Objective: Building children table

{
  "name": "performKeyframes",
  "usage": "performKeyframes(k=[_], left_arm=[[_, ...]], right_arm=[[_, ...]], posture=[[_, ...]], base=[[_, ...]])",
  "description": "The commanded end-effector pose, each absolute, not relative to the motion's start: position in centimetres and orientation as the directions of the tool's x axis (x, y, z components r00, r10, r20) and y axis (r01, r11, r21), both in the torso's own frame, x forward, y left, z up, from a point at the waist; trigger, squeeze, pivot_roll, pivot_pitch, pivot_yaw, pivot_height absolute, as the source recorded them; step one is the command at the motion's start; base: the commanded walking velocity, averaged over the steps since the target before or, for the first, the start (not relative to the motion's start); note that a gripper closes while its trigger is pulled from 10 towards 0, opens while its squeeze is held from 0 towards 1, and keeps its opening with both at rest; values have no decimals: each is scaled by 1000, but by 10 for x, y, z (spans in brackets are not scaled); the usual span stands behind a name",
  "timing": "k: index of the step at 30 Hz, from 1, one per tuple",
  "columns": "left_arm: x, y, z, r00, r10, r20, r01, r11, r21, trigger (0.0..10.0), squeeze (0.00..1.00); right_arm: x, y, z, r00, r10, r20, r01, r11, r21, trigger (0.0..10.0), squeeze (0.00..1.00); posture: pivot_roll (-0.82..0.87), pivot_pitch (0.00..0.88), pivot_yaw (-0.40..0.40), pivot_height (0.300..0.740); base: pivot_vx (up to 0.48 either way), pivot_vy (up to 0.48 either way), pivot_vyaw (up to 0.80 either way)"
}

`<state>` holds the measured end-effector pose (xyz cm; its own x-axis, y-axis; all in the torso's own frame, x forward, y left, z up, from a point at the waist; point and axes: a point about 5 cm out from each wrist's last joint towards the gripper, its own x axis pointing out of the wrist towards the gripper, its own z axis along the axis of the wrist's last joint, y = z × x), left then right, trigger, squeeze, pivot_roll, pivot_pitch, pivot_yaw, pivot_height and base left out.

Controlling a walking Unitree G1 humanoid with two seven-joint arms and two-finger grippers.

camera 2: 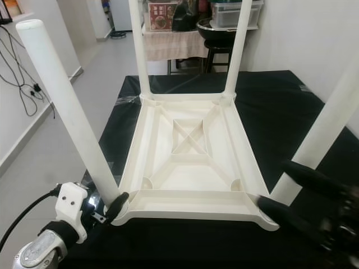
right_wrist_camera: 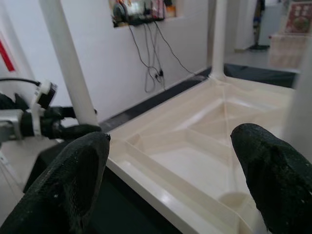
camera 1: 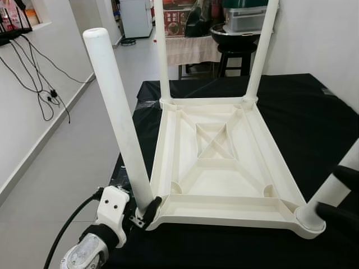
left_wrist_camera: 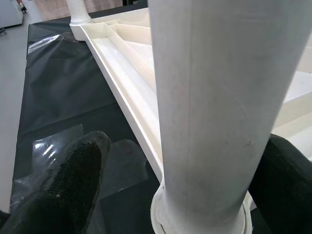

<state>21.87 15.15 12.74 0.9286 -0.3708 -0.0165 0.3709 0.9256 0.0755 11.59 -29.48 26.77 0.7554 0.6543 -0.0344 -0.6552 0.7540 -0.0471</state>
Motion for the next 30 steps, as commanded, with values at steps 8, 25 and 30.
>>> performKeyframes(k=[8, 25, 30], left_arm=[[219, 158, 123, 931, -363, -40, 365, 925, 103, 10000, 0], [217, 157, 120, 933, -358, -46, 360, 927, 101, 10000, 0], [216, 156, 118, 935, -350, -53, 353, 931, 92, 10000, 0]], right_arm=[[114, -325, 288, 857, 511, -61, -513, 839, -180, 10000, 0], [149, -326, 308, 882, 419, 214, -395, 907, -147, 10000, 0], [162, -315, 321, 863, 410, 296, -388, 912, -132, 10000, 0]], posture=[[-143, 48, 36, 740], [-131, 37, 25, 740], [-126, 36, 22, 740]], base=[[0, 0, 0], [0, 0, 0], [0, 0, 0]])
